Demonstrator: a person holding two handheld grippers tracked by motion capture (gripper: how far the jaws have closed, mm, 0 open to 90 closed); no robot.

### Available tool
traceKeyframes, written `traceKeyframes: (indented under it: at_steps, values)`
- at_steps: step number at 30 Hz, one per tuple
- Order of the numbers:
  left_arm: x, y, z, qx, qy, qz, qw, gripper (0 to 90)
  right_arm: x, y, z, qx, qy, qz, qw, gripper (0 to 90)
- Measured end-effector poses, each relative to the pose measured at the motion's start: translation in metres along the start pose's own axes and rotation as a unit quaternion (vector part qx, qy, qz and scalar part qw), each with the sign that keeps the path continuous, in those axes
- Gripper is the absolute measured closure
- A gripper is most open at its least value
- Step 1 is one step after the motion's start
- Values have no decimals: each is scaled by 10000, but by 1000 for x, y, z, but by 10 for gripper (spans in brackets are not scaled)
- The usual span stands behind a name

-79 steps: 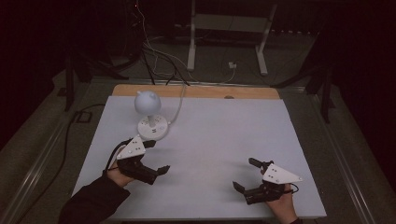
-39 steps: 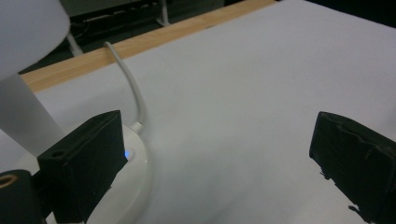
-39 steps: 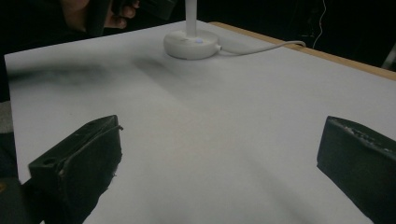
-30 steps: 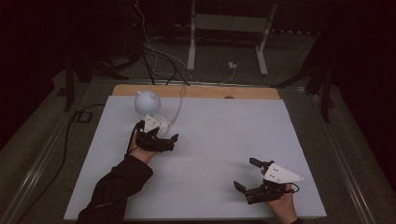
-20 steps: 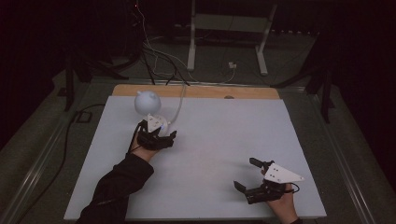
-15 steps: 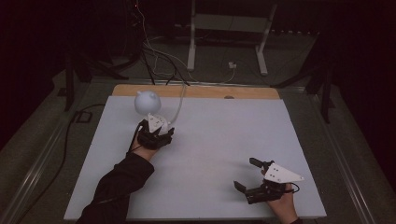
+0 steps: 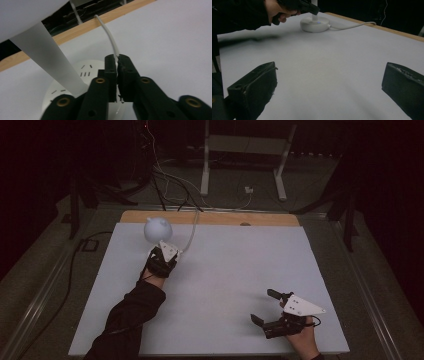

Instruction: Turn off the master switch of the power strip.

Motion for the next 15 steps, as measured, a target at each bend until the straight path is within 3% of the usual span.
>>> traceKeyframes:
  at_steps: [4,8,15]
  values:
    - [2,1,-4,34,-77,-113,9999,900,0,0,0,0,-2,-3,10000,0]
    - [5,2,-10,-139,-222,-319,9991,900,0,0,0,-1,-10,-8,10000,0]
    - [9,4,-18,-216,-369,-479,9979,900,1,1,0,-4,-14,-21,10000,0]
Point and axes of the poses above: each handheld gripper's, and its own axes: z roughly backward along the jaws, x roughly out of its underside, y roughly to its right, the point moved 6 cm from there along -z, roughly forward along the jaws, and after that the axes turned 13 degrees about -z, right-handed, at the moved point
